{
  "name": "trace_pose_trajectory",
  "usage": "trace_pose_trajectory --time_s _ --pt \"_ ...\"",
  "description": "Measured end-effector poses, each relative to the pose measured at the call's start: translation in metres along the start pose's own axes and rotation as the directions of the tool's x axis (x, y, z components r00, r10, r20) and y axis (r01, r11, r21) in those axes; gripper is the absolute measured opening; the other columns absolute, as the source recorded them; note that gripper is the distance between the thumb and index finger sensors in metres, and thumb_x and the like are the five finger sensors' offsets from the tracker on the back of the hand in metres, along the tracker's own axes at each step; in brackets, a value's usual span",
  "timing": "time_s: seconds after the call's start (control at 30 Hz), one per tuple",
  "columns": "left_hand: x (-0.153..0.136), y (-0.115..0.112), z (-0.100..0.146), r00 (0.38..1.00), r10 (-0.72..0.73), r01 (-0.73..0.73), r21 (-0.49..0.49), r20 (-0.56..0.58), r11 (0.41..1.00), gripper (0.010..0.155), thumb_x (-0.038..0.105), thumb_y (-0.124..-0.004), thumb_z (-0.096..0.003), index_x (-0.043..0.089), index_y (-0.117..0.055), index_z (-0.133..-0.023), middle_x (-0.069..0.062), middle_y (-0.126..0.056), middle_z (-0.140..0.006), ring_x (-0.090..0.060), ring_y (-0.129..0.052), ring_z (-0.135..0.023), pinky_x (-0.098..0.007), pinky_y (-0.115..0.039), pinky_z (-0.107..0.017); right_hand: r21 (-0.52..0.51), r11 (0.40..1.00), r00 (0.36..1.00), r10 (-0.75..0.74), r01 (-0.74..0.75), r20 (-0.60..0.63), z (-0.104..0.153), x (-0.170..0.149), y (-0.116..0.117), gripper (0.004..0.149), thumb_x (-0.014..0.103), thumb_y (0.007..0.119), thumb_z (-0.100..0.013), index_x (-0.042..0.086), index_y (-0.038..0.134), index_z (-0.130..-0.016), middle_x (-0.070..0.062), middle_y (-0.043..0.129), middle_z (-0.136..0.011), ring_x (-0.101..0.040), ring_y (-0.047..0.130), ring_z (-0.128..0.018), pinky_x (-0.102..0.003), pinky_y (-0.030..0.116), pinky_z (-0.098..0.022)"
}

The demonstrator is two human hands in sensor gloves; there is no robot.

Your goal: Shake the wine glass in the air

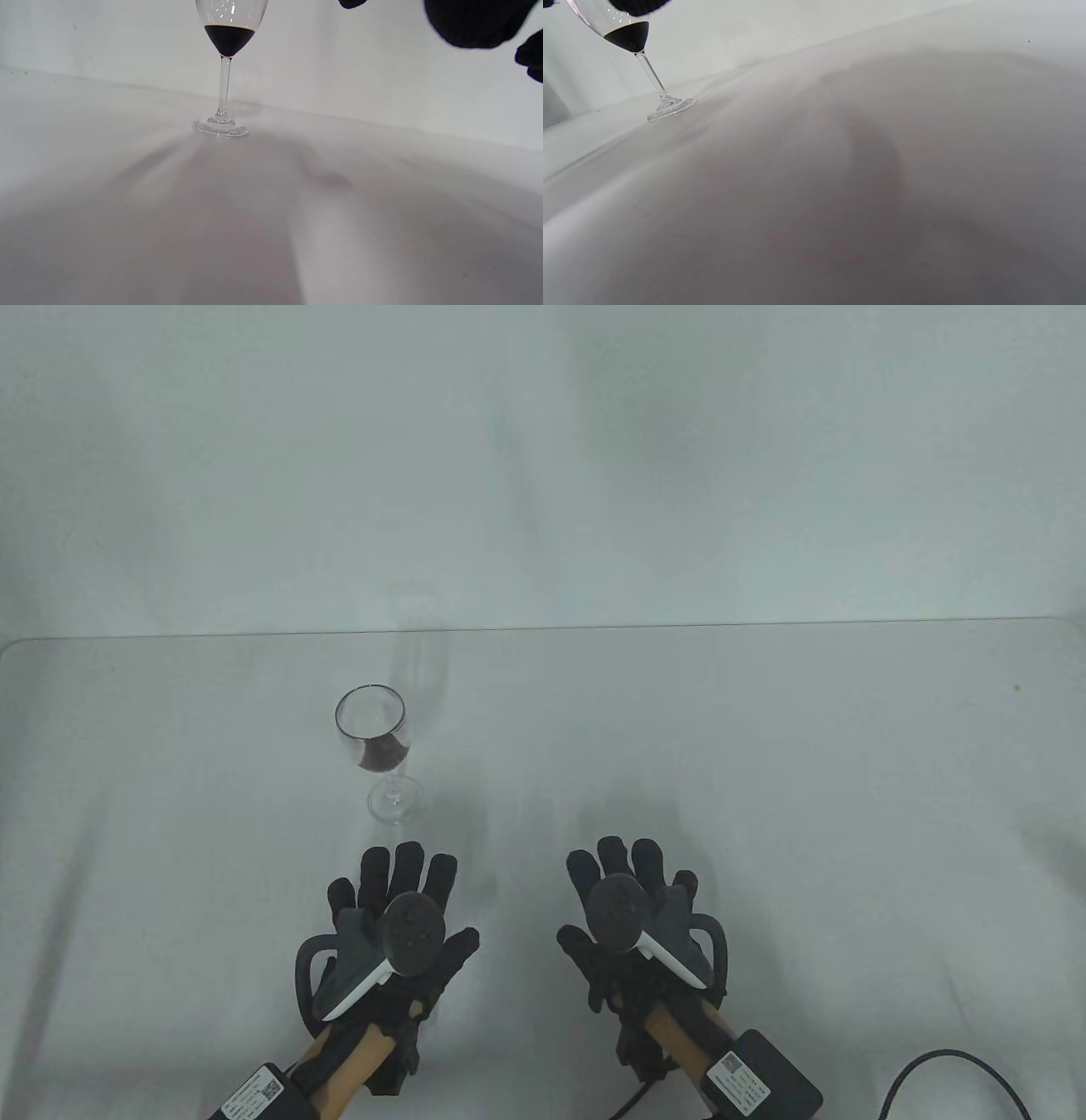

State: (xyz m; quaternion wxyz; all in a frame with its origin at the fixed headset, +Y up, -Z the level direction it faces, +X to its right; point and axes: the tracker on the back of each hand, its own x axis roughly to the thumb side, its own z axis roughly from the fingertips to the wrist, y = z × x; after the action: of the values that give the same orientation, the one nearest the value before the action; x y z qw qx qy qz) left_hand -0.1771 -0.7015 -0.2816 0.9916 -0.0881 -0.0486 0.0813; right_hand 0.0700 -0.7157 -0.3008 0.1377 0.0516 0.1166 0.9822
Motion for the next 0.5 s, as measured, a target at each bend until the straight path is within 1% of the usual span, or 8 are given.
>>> trace_pose_trajectory --time_s 0.17,0.23,0.47,0.5 --pt "-0.0003 -0.0007 -0.0005 1.000 0.004 -0.004 -0.003 -0.014 1.000 0.084 0.064 -0.067 -0.0454 0.039 -0.021 -0.111 -0.001 -0.010 -0.120 -0.038 -0.006 -0.112 -0.069 -0.014 -0.072 0.028 1.000 0.999 0.001 -0.002 0.032 0.0002 0.0006 0.0016 0.078 0.062 0.060 -0.038 0.043 0.009 -0.094 0.011 0.000 -0.108 -0.032 0.003 -0.107 -0.069 0.013 -0.068" --pt "-0.0005 -0.0007 -0.0003 1.000 0.004 -0.004 0.009 -0.017 1.000 0.083 0.064 -0.067 -0.0453 0.039 -0.022 -0.111 0.000 -0.011 -0.120 -0.038 -0.009 -0.112 -0.069 -0.014 -0.072 0.030 1.000 0.999 0.005 -0.007 0.044 0.0004 0.0018 0.0019 0.078 0.062 0.060 -0.038 0.044 0.009 -0.094 0.012 0.000 -0.108 -0.032 0.003 -0.107 -0.069 0.013 -0.069" --pt "-0.0003 0.0002 0.0008 1.000 0.010 -0.009 0.035 -0.013 0.999 0.083 0.063 -0.067 -0.0453 0.040 -0.022 -0.111 0.000 -0.011 -0.120 -0.037 -0.009 -0.112 -0.069 -0.015 -0.073 0.029 0.999 0.998 0.014 -0.016 0.059 0.0010 0.0034 0.0026 0.078 0.062 0.060 -0.038 0.043 0.010 -0.094 0.012 0.001 -0.108 -0.031 0.004 -0.107 -0.068 0.013 -0.069" --pt "-0.0003 0.0000 0.0007 1.000 0.011 -0.011 0.036 -0.011 0.999 0.083 0.063 -0.067 -0.0452 0.039 -0.022 -0.111 0.000 -0.011 -0.120 -0.037 -0.006 -0.112 -0.069 -0.015 -0.072 0.028 1.000 0.998 0.012 -0.013 0.054 0.0010 0.0031 0.0022 0.078 0.062 0.060 -0.038 0.043 0.010 -0.094 0.012 0.001 -0.108 -0.031 0.004 -0.107 -0.069 0.013 -0.069"
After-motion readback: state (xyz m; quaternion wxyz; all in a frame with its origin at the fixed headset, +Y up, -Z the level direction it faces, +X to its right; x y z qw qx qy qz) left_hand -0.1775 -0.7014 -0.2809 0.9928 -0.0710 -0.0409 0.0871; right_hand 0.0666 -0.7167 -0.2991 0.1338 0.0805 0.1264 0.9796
